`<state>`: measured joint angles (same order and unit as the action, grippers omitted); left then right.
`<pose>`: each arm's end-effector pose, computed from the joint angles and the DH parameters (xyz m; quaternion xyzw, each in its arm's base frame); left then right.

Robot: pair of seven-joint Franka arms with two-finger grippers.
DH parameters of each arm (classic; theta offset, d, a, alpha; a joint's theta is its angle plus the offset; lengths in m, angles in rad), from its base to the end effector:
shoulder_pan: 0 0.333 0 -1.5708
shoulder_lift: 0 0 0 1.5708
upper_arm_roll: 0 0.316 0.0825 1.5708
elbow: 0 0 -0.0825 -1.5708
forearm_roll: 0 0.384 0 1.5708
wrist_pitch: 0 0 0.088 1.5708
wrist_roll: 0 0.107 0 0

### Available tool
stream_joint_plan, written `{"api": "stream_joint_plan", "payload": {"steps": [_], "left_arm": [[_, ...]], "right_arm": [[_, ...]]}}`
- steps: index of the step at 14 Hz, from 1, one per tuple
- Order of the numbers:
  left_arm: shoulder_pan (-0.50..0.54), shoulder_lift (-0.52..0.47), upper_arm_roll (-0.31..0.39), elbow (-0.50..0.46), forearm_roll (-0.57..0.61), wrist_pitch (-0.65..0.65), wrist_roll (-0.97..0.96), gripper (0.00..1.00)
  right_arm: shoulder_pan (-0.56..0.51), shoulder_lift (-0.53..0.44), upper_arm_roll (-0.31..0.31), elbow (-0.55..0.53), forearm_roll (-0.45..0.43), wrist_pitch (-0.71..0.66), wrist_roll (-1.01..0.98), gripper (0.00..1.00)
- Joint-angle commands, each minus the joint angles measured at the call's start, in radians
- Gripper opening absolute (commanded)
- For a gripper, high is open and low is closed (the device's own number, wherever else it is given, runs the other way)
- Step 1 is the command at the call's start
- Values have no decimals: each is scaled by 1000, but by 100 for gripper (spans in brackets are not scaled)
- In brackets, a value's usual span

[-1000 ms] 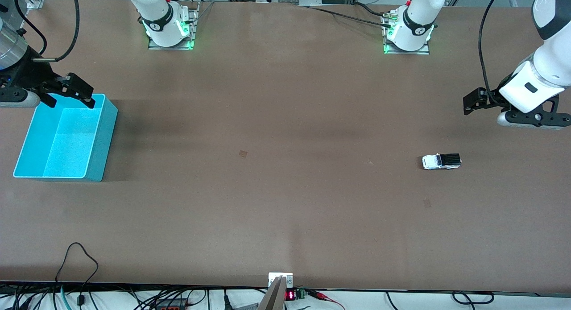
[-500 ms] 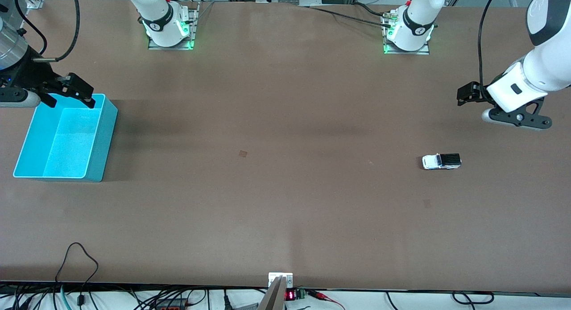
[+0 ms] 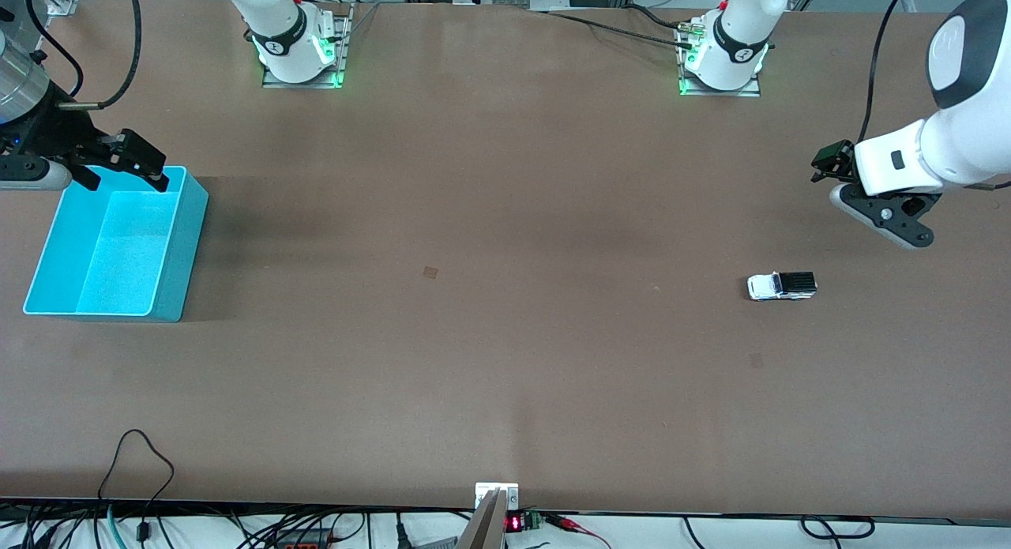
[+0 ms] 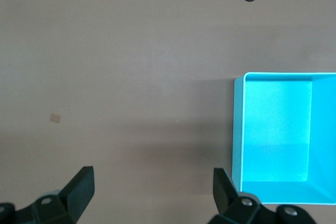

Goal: Wind and store white jeep toy
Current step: 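Lower the left gripper down onto the white jeep toy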

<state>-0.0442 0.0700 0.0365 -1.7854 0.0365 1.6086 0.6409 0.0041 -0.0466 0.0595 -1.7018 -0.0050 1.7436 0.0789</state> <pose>0.5553 -0.0009 0.4887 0.9396 -0.3188 -0.1229 0.0200 0.5533 0.0355 0.6035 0.9990 -0.0073 0.0443 0.0007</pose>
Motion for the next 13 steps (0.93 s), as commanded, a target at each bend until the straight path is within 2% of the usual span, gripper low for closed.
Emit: {"api": "stream_joint_plan", "payload": {"steps": [1, 3, 7, 11, 13], "left_arm": [[38, 45, -1, 1, 13, 42, 213, 100], [46, 71, 0, -40, 31, 124, 346, 100], [84, 97, -1, -222, 40, 428, 596, 100], [104, 221, -1, -247, 66, 663, 814, 100], [109, 261, -1, -256, 66, 723, 876, 100]], "right_arm": [[4, -7, -1, 4, -6, -7, -8, 100], [4, -9, -1, 4, -4, -9, -8, 100], [4, -10, -3, 4, -4, -12, -10, 100], [4, -12, -3, 4, -4, -13, -8, 100], [4, -13, -3, 4, -4, -13, -10, 100]]}}
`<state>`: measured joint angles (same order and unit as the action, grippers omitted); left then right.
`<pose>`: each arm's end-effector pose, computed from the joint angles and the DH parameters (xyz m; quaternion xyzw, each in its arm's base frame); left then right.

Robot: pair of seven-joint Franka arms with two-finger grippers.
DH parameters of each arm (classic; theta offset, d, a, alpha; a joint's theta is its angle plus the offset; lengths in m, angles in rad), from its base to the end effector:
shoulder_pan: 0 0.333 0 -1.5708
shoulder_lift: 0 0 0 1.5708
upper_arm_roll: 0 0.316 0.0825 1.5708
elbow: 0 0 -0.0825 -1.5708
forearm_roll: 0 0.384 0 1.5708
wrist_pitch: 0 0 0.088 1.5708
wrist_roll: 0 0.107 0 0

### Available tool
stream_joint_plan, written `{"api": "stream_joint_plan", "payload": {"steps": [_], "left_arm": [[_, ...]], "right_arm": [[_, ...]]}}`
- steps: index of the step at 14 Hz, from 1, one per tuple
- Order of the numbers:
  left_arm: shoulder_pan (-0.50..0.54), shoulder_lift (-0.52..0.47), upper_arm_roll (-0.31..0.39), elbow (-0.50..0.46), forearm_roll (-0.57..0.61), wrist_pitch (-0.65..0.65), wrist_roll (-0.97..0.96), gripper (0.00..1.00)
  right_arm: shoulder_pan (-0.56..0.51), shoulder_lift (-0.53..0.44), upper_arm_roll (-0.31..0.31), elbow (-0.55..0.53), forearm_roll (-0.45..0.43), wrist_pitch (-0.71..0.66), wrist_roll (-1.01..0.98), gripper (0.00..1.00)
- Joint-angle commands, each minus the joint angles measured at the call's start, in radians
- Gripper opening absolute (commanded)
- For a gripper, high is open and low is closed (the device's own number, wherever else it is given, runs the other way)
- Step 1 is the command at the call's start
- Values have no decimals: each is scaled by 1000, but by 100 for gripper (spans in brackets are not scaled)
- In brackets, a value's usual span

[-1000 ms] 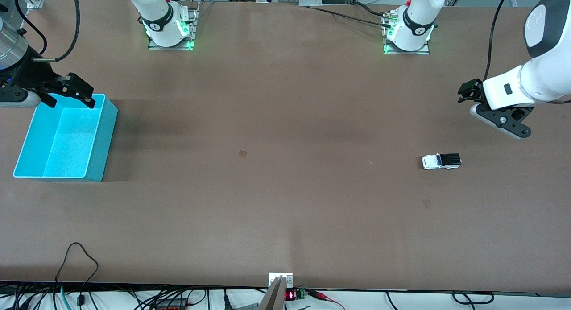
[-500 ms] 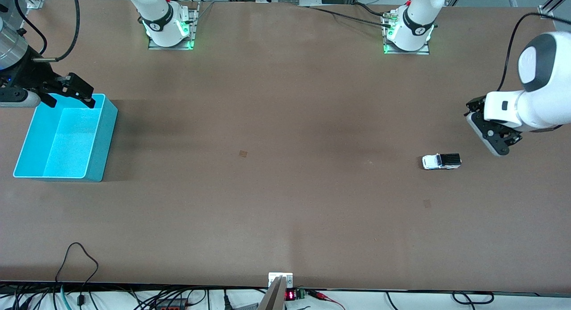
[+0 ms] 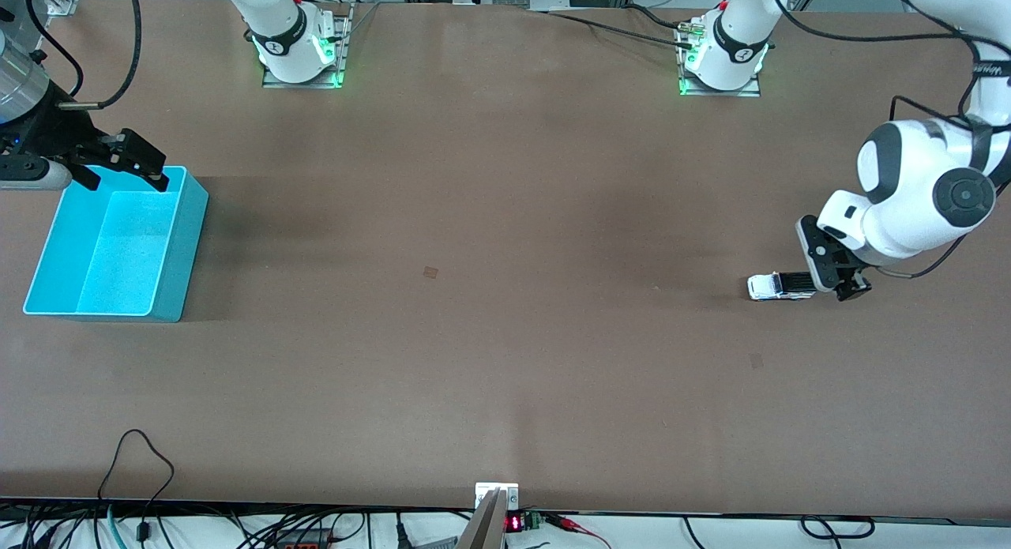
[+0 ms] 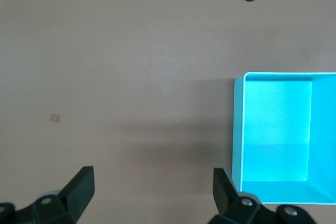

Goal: Wind and store white jeep toy
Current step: 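Lower the left gripper down onto the white jeep toy, then close the left gripper on the jeep and press it onto the table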

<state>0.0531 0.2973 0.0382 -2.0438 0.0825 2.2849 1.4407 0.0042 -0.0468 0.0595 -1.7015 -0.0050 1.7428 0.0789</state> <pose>0.5838 0.0549 0.2912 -0.7619 0.6461 0.0452 0.0065 0.5531 0.0356 0.6037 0.9990 -0.0072 0.0442 0.0007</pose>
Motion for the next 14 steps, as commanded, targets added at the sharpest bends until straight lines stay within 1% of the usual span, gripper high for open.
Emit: {"api": "stream_joint_plan", "payload": {"steps": [1, 5, 6, 11, 12, 13, 14], "left_arm": [[13, 48, -3, -7, 20, 74, 92, 100], [16, 60, -3, -139, 20, 289, 102, 100], [16, 68, -3, -153, 20, 316, 102, 100], [22, 121, -3, -147, 20, 381, 102, 100], [25, 131, -3, -147, 20, 392, 102, 99], [34, 135, -4, -148, 20, 396, 104, 86], [37, 135, -4, -150, 20, 396, 104, 66]], "right_arm": [[4, -15, -3, 3, -4, -12, -10, 100], [4, -15, -4, 2, -4, -12, -10, 100], [4, -15, -4, 2, -4, -12, -10, 100], [2, -15, -4, 3, -4, -12, -10, 100], [2, -15, -4, 2, -4, -12, -10, 100], [2, -15, -4, 2, -4, -12, -10, 100], [2, -15, -4, 2, -4, -12, -10, 100]]}}
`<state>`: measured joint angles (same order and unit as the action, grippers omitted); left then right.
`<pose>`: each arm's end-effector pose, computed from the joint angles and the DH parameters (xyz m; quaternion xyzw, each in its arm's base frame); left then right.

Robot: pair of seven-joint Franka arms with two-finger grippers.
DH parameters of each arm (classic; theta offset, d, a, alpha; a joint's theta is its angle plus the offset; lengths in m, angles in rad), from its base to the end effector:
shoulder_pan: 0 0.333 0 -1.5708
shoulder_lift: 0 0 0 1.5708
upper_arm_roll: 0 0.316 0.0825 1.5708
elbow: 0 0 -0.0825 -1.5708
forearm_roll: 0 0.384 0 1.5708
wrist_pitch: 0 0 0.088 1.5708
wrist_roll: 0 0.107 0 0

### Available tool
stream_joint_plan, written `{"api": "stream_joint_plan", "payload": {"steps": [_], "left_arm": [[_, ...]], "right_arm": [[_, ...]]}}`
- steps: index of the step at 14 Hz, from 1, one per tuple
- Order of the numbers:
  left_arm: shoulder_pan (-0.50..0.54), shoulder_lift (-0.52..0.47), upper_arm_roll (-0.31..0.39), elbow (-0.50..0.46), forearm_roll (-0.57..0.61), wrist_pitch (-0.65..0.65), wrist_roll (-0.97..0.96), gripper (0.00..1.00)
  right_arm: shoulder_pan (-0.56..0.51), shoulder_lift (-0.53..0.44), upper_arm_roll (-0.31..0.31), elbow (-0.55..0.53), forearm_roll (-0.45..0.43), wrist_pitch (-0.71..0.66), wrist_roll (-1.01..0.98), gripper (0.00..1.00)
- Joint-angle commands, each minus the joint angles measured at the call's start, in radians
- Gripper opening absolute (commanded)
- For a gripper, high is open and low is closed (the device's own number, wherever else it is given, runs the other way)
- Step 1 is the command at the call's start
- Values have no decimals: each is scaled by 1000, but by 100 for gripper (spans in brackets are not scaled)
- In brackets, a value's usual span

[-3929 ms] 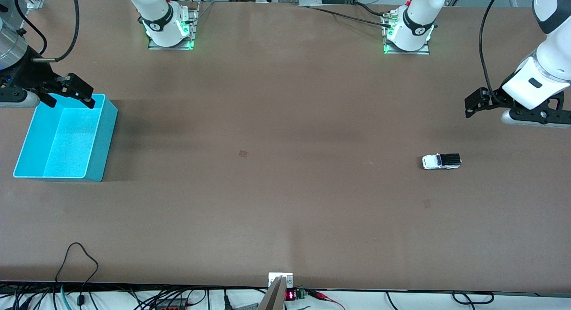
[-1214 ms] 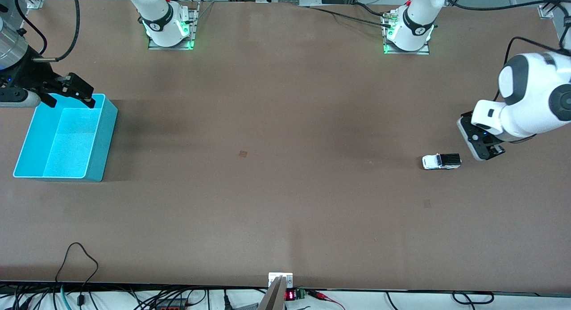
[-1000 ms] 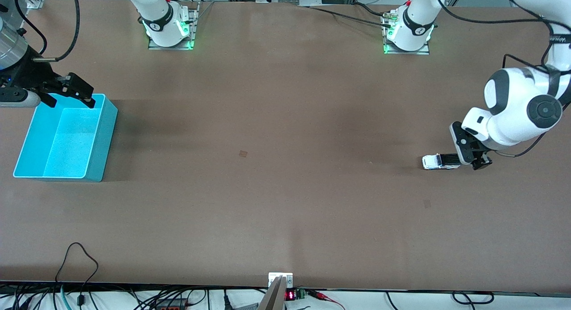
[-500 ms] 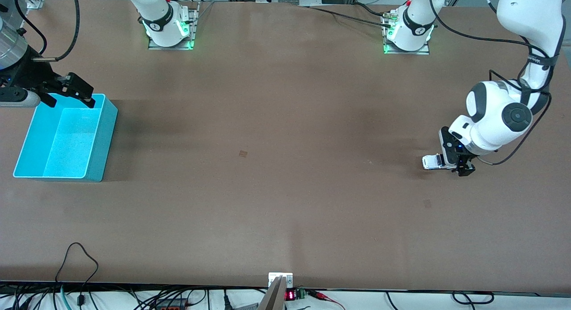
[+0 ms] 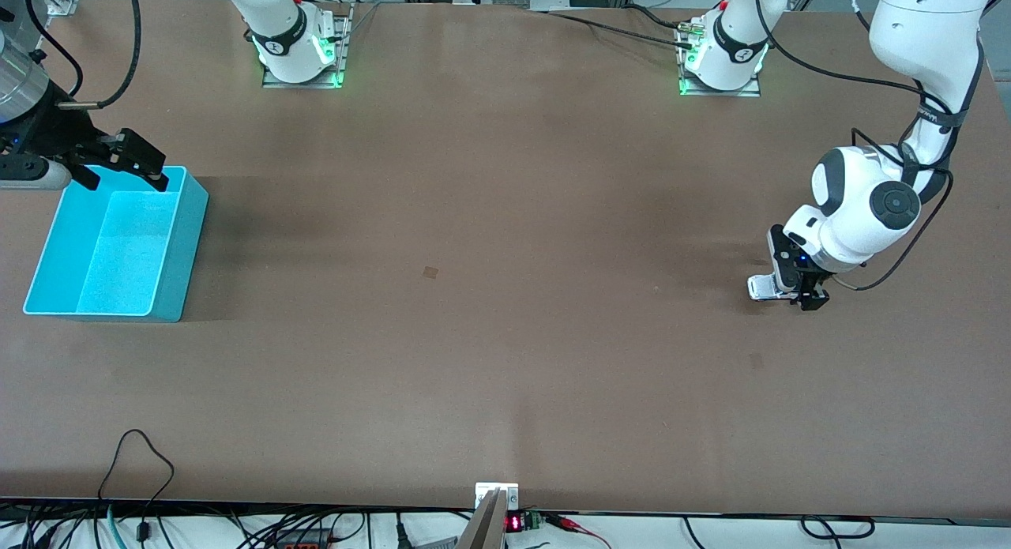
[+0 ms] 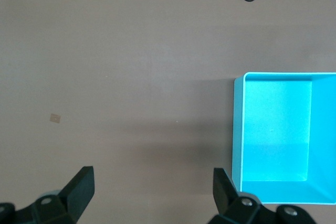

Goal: Wind and store white jeep toy
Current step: 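Close the left gripper on the jeep and press it onto the table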

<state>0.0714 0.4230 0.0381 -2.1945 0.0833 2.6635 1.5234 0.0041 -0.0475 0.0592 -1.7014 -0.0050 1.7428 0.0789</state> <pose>0.5582 0.0593 0.1934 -0.7344 0.6778 0.0046 0.0357 0.5530 0.0353 0.6041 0.9990 -0.0074 0.0446 0.0007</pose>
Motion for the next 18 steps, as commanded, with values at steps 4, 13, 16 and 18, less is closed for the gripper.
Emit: {"api": "stream_joint_plan", "payload": {"steps": [4, 13, 16, 18], "left_arm": [[11, 11, -4, 4, 20, 13, 30, 28], [19, 48, -4, 21, 20, 12, 89, 24], [63, 54, -3, 25, 20, 12, 148, 24], [112, 63, -4, 27, 20, 12, 188, 24]], "right_arm": [[2, -14, -4, 2, -4, -12, -10, 100], [2, -14, -4, 3, -4, -12, -10, 100], [2, -14, -4, 3, -4, -12, -10, 100], [2, -14, -4, 2, -4, -12, -10, 100]]}}
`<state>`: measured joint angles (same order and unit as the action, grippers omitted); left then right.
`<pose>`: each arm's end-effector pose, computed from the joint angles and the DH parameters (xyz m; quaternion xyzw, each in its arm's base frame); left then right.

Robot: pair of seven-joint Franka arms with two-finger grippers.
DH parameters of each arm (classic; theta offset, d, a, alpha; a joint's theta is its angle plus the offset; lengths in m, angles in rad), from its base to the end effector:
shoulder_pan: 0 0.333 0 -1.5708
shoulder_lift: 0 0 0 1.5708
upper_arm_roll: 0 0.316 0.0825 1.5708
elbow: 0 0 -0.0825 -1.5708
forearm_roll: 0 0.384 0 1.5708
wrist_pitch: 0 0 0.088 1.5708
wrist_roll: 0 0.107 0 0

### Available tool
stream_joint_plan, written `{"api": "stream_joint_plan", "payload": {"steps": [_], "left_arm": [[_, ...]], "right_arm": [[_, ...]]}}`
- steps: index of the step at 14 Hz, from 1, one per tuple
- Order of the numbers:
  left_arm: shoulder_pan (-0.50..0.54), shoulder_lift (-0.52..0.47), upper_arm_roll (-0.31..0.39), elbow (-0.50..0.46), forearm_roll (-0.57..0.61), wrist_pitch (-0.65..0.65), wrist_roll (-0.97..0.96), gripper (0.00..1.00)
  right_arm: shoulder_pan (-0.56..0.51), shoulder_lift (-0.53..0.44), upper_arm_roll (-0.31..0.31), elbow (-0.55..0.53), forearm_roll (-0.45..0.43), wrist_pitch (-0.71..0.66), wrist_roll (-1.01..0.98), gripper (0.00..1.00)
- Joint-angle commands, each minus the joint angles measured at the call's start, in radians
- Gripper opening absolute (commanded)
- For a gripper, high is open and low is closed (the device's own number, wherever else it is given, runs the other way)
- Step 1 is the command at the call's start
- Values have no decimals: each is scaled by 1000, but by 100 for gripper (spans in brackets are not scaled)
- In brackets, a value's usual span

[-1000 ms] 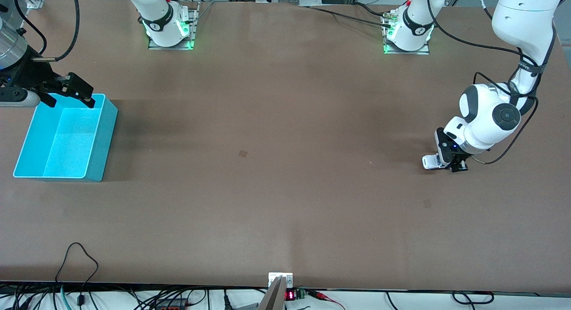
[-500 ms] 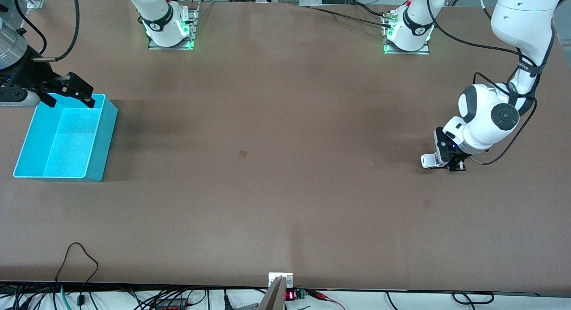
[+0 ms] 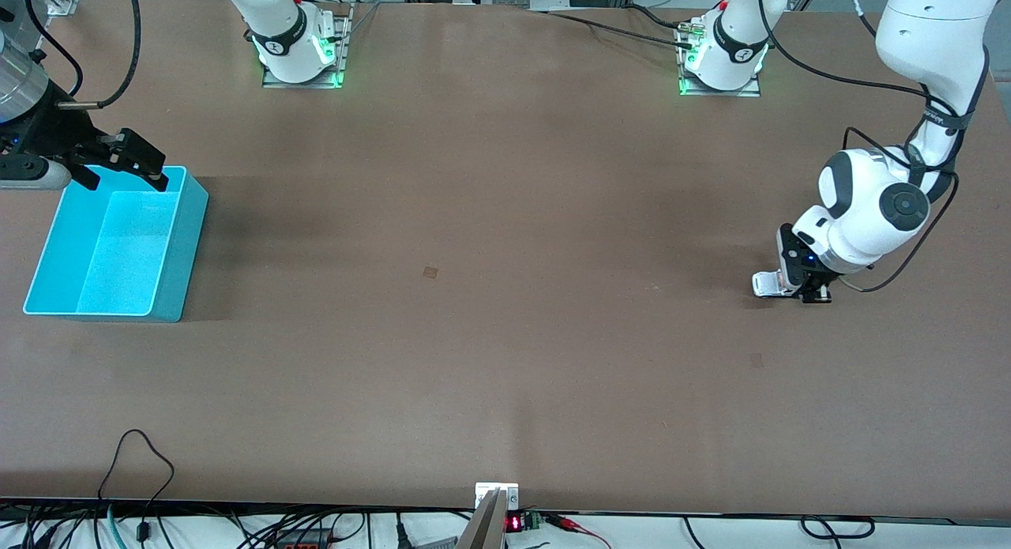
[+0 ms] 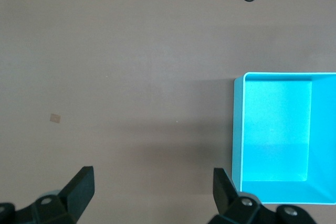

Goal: Wind and store white jeep toy
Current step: 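Close the left gripper on the jeep and press it onto the table, then drag the jeep backward along the table with the left gripper to wind it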

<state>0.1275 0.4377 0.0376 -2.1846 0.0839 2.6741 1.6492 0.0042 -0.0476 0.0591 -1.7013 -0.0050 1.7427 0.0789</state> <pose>0.5569 0.0905 0.1896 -0.7097 0.7035 0.0060 0.0374 0.5529 0.0353 0.6042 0.9990 -0.0074 0.0446 0.0007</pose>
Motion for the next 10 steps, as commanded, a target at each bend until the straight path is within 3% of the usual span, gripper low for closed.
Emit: {"api": "stream_joint_plan", "payload": {"steps": [1, 10], "left_arm": [[76, 53, -2, 19, 19, 1, 81, 24], [222, 102, -4, 77, 19, 1, 221, 25]], "right_arm": [[2, -14, -4, 3, -4, -12, -10, 100], [2, -14, -4, 2, -4, -12, -10, 100]]}}
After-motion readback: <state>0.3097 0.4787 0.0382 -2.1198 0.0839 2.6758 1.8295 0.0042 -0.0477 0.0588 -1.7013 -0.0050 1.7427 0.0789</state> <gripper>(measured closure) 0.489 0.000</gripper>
